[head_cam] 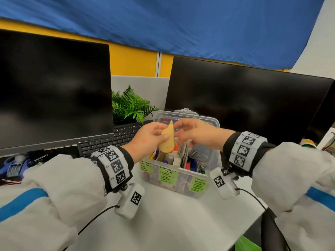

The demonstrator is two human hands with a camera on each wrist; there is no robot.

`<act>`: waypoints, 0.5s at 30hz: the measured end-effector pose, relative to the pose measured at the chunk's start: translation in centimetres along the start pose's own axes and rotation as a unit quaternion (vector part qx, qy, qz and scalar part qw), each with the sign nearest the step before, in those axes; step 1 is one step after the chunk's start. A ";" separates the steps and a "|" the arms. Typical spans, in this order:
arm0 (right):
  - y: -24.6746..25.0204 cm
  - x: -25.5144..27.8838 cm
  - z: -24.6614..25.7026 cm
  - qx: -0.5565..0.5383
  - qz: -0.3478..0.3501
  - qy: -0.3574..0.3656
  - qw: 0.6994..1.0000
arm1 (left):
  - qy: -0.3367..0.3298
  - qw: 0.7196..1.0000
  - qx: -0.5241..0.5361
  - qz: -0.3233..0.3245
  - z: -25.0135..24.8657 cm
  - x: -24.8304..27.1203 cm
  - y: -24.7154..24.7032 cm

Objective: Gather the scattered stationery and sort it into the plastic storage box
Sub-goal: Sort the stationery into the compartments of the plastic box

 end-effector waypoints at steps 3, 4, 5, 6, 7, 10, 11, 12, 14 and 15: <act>0.9 -0.1 1.5 -0.011 -0.049 0.034 0.998 | -0.037 0.999 0.029 0.011 -0.9 -0.1 -0.8; 1.1 -0.3 1.8 0.034 -0.066 0.043 0.996 | -0.044 0.998 0.034 0.012 -1.1 -0.1 -1.1; 1.3 -0.6 2.0 0.066 -0.074 0.049 0.994 | -0.052 0.998 0.025 0.006 -1.3 -0.1 -1.4; 1.5 -0.9 2.0 0.080 -0.079 0.049 0.992 | -0.052 0.999 0.001 -0.007 -1.2 -0.4 -1.6; 1.8 -1.1 2.0 0.087 -0.087 0.039 0.992 | -0.045 0.998 -0.034 -0.022 -1.2 -0.4 -1.6; 2.3 -2.2 1.1 0.087 -0.118 -0.039 0.988 | -0.010 0.964 -0.264 -0.010 -0.4 0.3 -2.0; 2.0 -2.5 0.9 0.095 -0.108 -0.063 0.988 | -0.001 0.936 -0.353 0.015 0.0 0.5 -2.2; 1.6 -2.9 0.7 0.111 -0.090 -0.080 0.987 | 0.004 0.908 -0.418 0.037 0.5 0.7 -2.2; 0.7 -3.4 0.2 0.146 -0.055 -0.087 0.984 | 0.021 0.875 -0.476 0.083 1.4 1.2 -2.5; 0.2 -3.6 0.2 0.166 -0.032 -0.080 0.982 | 0.023 0.865 -0.492 0.098 1.7 1.3 -2.6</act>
Point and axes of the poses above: each hand's wrist, its own x-axis away from the middle knuckle, its own y-axis out of the back of the hand, z = x × y, the point moved 3 cm from there along -x, towards the middle knuckle, and after that the axes turned 8 degrees about y, right-handed, at the moved point
